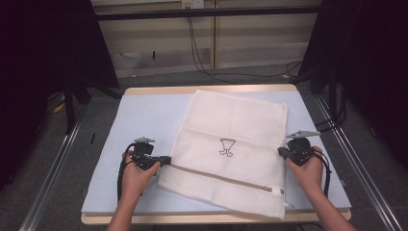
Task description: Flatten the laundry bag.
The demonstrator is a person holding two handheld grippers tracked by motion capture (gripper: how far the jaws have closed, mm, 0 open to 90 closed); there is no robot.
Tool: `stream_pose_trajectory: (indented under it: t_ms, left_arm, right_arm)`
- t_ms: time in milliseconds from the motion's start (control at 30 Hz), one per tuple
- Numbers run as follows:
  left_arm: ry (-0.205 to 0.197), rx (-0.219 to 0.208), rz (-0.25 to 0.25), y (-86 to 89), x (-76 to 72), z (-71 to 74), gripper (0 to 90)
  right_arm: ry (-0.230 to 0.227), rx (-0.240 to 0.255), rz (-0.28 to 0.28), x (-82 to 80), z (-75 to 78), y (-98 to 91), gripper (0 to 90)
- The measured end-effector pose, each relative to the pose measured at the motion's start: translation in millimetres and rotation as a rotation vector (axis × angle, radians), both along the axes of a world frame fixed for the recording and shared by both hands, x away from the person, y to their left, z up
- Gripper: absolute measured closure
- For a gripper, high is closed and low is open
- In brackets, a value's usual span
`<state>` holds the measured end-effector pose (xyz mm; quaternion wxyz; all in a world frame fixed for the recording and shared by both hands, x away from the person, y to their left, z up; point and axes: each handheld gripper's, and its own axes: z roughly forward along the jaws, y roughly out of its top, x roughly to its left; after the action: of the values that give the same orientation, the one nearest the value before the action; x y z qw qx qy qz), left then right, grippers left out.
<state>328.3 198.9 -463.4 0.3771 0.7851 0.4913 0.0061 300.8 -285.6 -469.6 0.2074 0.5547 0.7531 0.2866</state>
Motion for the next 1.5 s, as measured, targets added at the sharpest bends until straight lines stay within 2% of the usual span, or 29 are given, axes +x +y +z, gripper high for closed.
stream_pose_trajectory:
  t_ms: [33, 167, 233, 267, 333, 367, 433, 567, 600, 667, 700, 733, 767, 800, 833, 867, 933, 967, 1000, 1033, 1100, 1233, 1367, 1467, 1500]
  left_arm:
    - [0.002, 0.001, 0.001, 1.3, -1.7, 0.4, 82.4]
    - [0.012, -0.019, -0.023, 5.0, -9.0, 2.4, 81.0]
    - [-0.025, -0.026, -0.019, 8.1, -9.7, 4.1, 76.6]
    - [-0.032, -0.048, -0.005, 9.7, -9.3, 5.6, 72.2]
    - [-0.1, -0.071, 0.024, 13.4, -7.0, 9.7, 61.9]
    - [-0.109, -0.084, 0.041, 14.3, -4.3, 11.9, 59.1]
    - [-0.125, -0.098, 0.063, 14.8, 3.5, 14.0, 59.5]
    - [-0.097, -0.074, 0.05, 6.1, 21.2, 0.6, 56.7]
    - [-0.098, -0.057, 0.065, 4.5, 24.6, -3.8, 55.9]
    - [-0.072, -0.066, 0.075, 2.0, 30.2, -10.9, 54.8]
    - [-0.079, -0.039, 0.079, 0.7, 31.6, -13.1, 54.3]
    - [-0.069, -0.024, 0.073, -0.9, 32.9, -15.1, 54.1]
    - [-0.044, -0.048, 0.066, -2.5, 34.0, -17.5, 54.9]
    - [-0.048, -0.05, 0.07, -3.6, 34.1, -18.2, 55.4]
    - [-0.043, -0.035, 0.08, -4.9, 33.5, -17.4, 60.7]
    - [-0.011, -0.043, 0.074, -5.6, 33.6, -16.8, 68.4]
    - [0.008, -0.032, 0.056, -6.6, 32.5, -16.8, 79.6]
    - [0.02, -0.035, 0.053, -6.8, 31.4, -16.3, 82.7]
    - [0.021, -0.025, 0.043, -5.8, 30.7, -15.2, 84.5]
    - [0.024, -0.029, 0.05, -5.6, 29.0, -13.5, 85.7]
    - [0.016, -0.04, 0.054, -3.2, 24.6, -9.4, 86.5]
    - [-0.013, -0.028, 0.063, 6.1, 13.6, -2.3, 86.4]
    - [0.002, -0.003, 0.054, 13.7, 7.0, -3.8, 86.2]
    - [0.0, -0.017, 0.073, 16.0, 5.2, -6.4, 86.2]
    - [0.003, -0.008, 0.062, 16.9, 5.6, -7.1, 86.1]
  right_arm:
    - [-0.005, -0.001, 0.017, 5.0, 1.0, 2.5, 89.0]
    - [-0.039, -0.038, 0.027, 20.7, 5.0, 11.3, 88.8]
    - [-0.042, -0.028, 0.032, 24.3, 5.6, 13.3, 87.8]
    - [-0.048, -0.023, 0.039, 25.0, 4.6, 13.7, 86.6]
    - [-0.055, -0.024, 0.034, 23.1, 3.6, 12.9, 84.6]
    - [-0.058, -0.014, 0.028, 21.6, 2.8, 11.5, 83.3]
    - [-0.051, -0.002, 0.029, 17.6, 2.2, 7.7, 75.7]
    - [-0.035, 0.025, 0.02, 4.7, 2.0, 4.7, 63.8]
    - [-0.023, 0.036, 0.018, 0.3, 2.1, 4.5, 62.3]
    - [-0.01, 0.041, 0.042, -8.5, 1.1, 4.2, 61.4]
    - [-0.007, 0.047, 0.041, -13.2, 0.9, 4.3, 61.6]
    - [0.001, 0.055, 0.047, -17.3, 0.0, 4.0, 60.9]
    - [0.016, 0.073, 0.054, -20.3, -1.3, 3.8, 60.2]
    - [0.034, 0.088, 0.052, -23.4, -2.1, 3.3, 61.2]
    - [0.036, 0.088, 0.064, -25.4, -3.4, 3.1, 62.7]
    - [0.049, 0.085, 0.062, -27.2, -4.1, 3.6, 65.3]
    - [0.046, 0.094, 0.061, -28.7, -4.9, 3.4, 78.7]
    - [0.045, 0.11, 0.068, -27.9, -4.9, 4.2, 82.7]
    - [0.047, 0.102, 0.063, -27.8, -4.4, 5.1, 84.3]
    - [0.043, 0.092, 0.079, -26.1, -4.5, 6.3, 85.3]
    - [0.038, 0.082, 0.075, -23.5, -3.2, 10.6, 86.0]
    - [0.026, 0.062, 0.089, -13.2, -3.7, 18.6, 86.0]
    - [0.025, 0.062, 0.098, -6.1, -2.6, 27.3, 85.9]
    - [0.026, 0.062, 0.11, -5.6, -2.0, 31.2, 85.8]
    - [0.026, 0.066, 0.11, -5.8, -2.0, 31.4, 85.8]
